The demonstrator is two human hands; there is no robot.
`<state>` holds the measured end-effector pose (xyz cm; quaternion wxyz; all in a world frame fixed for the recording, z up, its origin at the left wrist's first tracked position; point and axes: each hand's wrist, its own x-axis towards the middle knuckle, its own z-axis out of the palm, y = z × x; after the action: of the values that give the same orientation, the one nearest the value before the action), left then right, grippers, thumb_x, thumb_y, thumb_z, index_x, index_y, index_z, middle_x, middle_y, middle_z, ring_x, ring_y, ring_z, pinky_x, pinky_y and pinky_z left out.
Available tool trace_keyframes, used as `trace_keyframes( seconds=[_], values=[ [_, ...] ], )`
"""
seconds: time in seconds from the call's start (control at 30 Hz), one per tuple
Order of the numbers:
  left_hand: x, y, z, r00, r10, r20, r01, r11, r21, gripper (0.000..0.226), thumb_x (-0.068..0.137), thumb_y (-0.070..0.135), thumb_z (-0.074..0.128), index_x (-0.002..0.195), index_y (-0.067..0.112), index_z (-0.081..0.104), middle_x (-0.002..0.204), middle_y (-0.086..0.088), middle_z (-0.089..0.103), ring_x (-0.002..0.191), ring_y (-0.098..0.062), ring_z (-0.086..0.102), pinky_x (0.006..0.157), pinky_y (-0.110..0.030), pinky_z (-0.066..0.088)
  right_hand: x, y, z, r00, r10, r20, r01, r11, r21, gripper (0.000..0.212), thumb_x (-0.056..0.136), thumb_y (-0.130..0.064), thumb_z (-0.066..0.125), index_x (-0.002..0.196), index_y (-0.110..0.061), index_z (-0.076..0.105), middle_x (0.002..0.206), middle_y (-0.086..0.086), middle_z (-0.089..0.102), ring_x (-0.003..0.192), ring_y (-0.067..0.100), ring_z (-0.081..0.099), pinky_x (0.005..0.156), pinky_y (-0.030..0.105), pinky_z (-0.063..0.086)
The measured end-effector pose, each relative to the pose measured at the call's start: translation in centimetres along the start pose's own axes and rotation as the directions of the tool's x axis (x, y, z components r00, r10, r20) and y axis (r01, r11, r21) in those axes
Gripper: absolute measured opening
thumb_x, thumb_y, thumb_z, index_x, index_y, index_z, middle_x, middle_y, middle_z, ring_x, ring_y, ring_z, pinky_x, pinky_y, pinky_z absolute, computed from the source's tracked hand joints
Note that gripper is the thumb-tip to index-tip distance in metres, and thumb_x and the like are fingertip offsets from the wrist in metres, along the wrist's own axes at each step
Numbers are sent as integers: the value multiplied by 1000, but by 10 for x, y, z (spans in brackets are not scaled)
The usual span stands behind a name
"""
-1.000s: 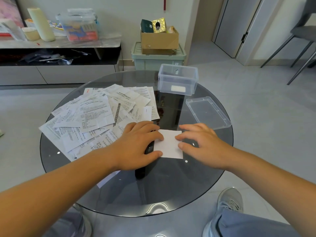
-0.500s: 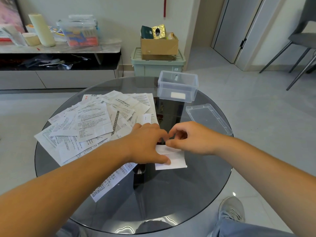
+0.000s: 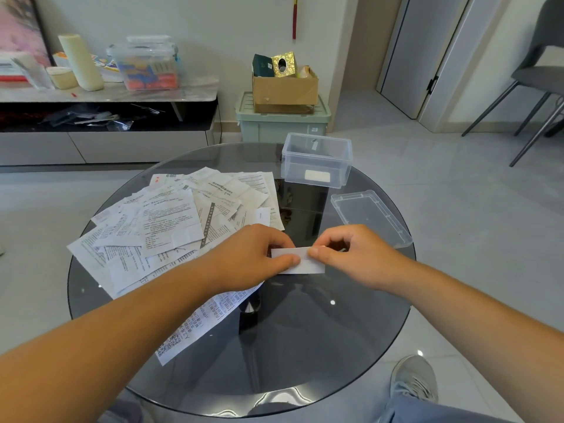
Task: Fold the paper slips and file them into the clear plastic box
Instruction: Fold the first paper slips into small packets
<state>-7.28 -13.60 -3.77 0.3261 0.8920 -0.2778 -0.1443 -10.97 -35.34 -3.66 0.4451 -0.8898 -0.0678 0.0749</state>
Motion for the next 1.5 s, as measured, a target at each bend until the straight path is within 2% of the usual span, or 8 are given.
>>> trace_keyframes(
  seconds=[0.37, 0.63, 0.8, 0.93, 1.07, 1.17, 1.33, 1.5],
  values=[
    [1, 15, -3, 974, -188, -124, 147, 949, -278, 12, 85, 31, 78, 96, 26, 78, 78, 10, 74, 71, -1, 68, 60, -11, 50, -5, -7, 12, 988, 83, -129, -62, 985, 158, 14, 94, -25, 68, 91, -13, 74, 65, -1, 72, 53, 11, 63, 52, 19, 45],
    [-8, 12, -11, 967, -246, 60, 251, 903, -349, 12, 92, 7, 69, 98, 17, 74, 81, -1, 77, 78, -18, 74, 67, -20, 57, -7, -2, 1, 982, 190, 1, -190, 981, 35, 18, 99, -25, 60, 91, -15, 72, 66, -3, 73, 56, 10, 62, 49, 17, 40],
    [-18, 9, 5, 969, 70, -237, -32, 987, 159, 18, 97, 22, 56, 111, 29, 64, 108, 13, 67, 99, -5, 61, 89, -21, 50, -9, 7, -2, 988, 143, -54, -151, 969, -198, 25, 96, -32, 63, 71, -26, 66, 58, -6, 62, 54, 6, 55, 52, 20, 40],
    [-27, 10, 32, 941, 337, 31, -305, 801, 515, 39, 93, 33, 36, 122, 23, 59, 122, 3, 58, 109, -16, 53, 96, -35, 46, -8, 7, 13, 996, 24, -85, -59, 901, -430, 16, 92, -37, 62, 77, -29, 60, 67, -11, 55, 70, 10, 53, 61, 34, 45],
    [-36, 2, 39, 943, 299, 149, -324, 707, 629, 54, 102, 48, 25, 142, 19, 46, 149, -1, 44, 136, -19, 40, 115, -34, 31, -16, 13, 14, 989, -73, -129, -18, 804, -594, 23, 94, -45, 62, 109, -29, 59, 95, -13, 53, 96, 14, 51, 71, 31, 43],
    [-40, 5, 35, 945, 233, 229, -327, 689, 647, 70, 102, 59, 12, 159, 19, 19, 167, -3, 13, 154, -17, 7, 126, -37, 4, -27, 17, 18, 942, -334, -43, 232, 736, -636, 33, 100, -38, 49, 125, -23, 65, 130, -6, 60, 122, 18, 51, 98, 38, 47],
    [-49, -1, 33, 938, 148, 314, -330, 664, 671, 73, 102, 61, 9, 157, 22, -17, 163, 4, -25, 148, -7, -29, 120, -40, -22, -56, 20, 29, 959, -101, 263, 259, 682, -684, 70, 98, -58, 1, 160, -27, 3, 166, -12, -9, 150, 1, -18, 123, 29, -9],
    [-49, -2, 32, 934, 111, 340, -330, 635, 699, 75, 100, 65, 8, 158, 23, -14, 164, 3, -25, 148, -8, -28, 121, -42, -20, -68, 19, 18, 967, -3, 253, 211, 566, -797, 72, 94, -61, -8, 158, -29, -12, 163, -16, -24, 146, 4, -30, 123, 33, -13]
  ],
)
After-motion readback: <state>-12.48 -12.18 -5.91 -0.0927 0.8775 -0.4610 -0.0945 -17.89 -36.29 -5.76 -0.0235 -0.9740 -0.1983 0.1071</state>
